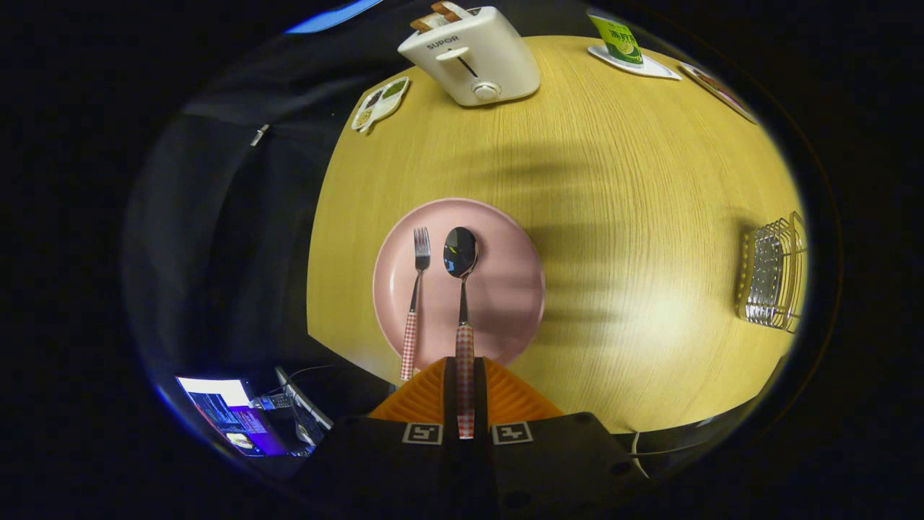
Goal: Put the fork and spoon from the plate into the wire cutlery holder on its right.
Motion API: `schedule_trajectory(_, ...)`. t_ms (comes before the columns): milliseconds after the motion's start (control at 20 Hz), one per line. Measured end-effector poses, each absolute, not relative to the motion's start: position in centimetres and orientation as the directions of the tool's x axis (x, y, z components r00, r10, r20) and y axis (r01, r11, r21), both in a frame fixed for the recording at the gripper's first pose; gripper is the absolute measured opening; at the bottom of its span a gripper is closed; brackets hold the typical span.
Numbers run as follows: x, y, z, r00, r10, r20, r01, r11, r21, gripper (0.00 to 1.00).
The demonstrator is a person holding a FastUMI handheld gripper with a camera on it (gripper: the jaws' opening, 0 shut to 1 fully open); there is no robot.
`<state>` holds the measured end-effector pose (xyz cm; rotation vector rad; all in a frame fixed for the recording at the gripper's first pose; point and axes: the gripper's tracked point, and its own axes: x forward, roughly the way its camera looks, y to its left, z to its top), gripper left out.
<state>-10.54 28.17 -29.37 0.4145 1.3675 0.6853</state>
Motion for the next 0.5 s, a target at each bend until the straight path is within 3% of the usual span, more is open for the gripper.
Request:
schedule_trajectory(250, -9.3, 22.6, -24.1, 0.105, 0.721, -0.685, -0.196, 0.691, 0.696, 0.1)
schedule_trajectory(500, -6.9, 12.9, -21.4, 0.198, 0.685, -0.701, -0.174, 0.728, 0.663, 0.1)
